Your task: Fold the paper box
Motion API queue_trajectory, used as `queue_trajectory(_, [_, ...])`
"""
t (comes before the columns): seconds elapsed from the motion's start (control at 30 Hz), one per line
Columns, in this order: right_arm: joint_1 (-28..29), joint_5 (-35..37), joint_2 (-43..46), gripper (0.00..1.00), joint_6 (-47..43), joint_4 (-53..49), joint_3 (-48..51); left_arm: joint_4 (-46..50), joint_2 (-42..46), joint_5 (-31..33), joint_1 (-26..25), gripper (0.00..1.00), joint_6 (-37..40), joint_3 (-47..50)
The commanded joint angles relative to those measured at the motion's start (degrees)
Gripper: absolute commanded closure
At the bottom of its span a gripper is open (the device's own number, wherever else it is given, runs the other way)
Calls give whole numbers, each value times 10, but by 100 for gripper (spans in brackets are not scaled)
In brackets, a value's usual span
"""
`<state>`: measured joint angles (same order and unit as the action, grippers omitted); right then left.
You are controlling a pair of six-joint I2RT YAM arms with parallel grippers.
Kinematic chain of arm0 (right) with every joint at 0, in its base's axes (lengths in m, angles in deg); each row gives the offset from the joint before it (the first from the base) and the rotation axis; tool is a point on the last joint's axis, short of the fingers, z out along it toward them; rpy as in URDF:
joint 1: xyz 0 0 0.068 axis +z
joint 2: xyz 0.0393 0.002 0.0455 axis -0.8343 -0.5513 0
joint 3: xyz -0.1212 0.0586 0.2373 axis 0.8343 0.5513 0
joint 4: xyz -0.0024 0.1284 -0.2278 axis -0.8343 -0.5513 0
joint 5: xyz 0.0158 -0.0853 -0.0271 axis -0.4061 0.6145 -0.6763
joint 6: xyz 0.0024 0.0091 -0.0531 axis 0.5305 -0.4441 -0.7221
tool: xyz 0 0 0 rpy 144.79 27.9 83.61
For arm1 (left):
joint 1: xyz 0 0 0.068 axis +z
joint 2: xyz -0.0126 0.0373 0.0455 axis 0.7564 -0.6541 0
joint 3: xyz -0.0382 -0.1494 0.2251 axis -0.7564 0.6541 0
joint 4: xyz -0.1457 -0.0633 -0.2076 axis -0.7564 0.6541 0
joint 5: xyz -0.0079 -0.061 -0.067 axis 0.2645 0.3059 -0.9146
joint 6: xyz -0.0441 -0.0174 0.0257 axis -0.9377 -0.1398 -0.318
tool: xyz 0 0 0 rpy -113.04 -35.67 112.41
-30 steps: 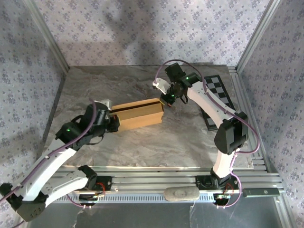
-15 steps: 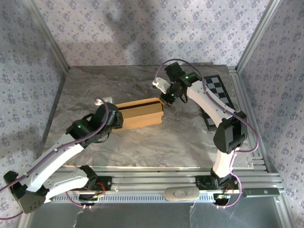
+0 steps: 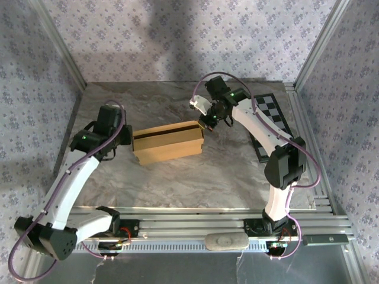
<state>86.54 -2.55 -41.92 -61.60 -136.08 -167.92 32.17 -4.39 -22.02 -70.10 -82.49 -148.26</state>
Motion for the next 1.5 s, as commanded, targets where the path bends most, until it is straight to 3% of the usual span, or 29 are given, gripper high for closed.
queue_trajectory(0.0, [-1,-13,-17,100,10,-42,-11,-15,10,-44,3,53,60,0])
queue_trajectory(0.23, [-3,-20,-21,100,9,-43,-14,-18,-15,-43,12,46,88,9])
queue_trajectory(0.43, [-4,-20,-22,100,9,-44,-13,-14,-39,-56,20,47,110,9])
queue_trajectory(1.1, [-5,-25,-28,100,16,-48,-21,-17,-67,-102,39,79,101,0])
queue_trajectory(1.23, [-4,-26,-30,100,28,-52,-28,-10,-76,-114,39,89,86,-13])
queue_trajectory(1.47, [1,-20,-35,100,75,-71,-47,-2,-85,-144,40,96,41,-33])
